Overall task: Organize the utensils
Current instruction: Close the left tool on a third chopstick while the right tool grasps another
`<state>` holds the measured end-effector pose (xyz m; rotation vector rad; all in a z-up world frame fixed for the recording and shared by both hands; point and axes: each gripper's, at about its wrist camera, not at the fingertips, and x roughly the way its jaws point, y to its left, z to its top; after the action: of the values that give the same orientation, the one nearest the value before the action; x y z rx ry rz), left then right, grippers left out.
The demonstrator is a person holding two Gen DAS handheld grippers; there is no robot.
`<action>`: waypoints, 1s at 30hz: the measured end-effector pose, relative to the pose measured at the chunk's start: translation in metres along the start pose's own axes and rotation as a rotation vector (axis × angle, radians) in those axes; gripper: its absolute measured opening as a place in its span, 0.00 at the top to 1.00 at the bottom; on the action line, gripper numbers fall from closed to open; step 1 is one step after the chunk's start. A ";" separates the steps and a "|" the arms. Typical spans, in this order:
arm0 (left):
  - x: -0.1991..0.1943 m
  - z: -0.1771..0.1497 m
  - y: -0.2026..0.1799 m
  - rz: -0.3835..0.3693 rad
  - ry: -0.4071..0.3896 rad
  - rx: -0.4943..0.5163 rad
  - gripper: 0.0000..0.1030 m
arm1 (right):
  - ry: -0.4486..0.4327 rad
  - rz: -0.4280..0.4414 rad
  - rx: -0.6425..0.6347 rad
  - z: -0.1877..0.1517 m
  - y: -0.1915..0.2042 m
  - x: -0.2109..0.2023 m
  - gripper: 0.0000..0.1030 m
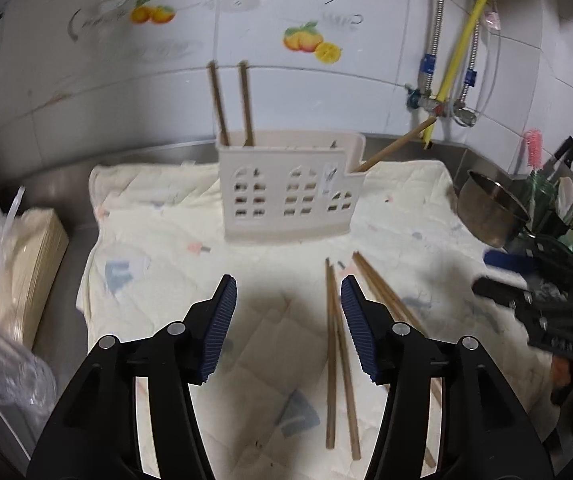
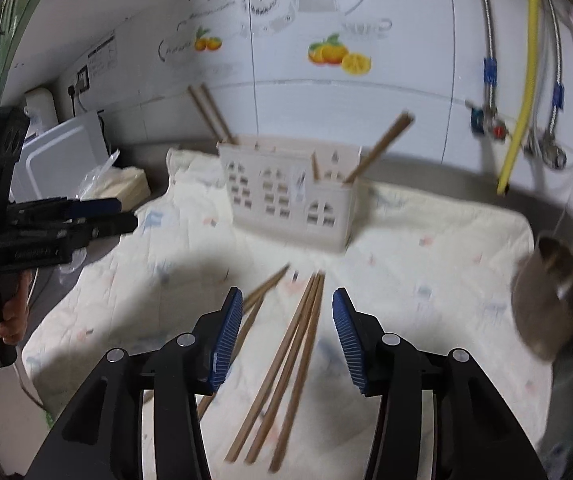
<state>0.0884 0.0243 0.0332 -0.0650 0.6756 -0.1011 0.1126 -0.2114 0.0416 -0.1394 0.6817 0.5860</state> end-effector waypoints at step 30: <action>-0.010 -0.049 0.053 -0.058 -0.023 -0.136 0.47 | 0.239 -0.072 0.183 -0.109 0.084 0.040 0.87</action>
<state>0.0535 0.0766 -0.0037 -0.2163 0.6576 -0.1100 0.0305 -0.1566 -0.0624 -0.0625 0.9544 0.4389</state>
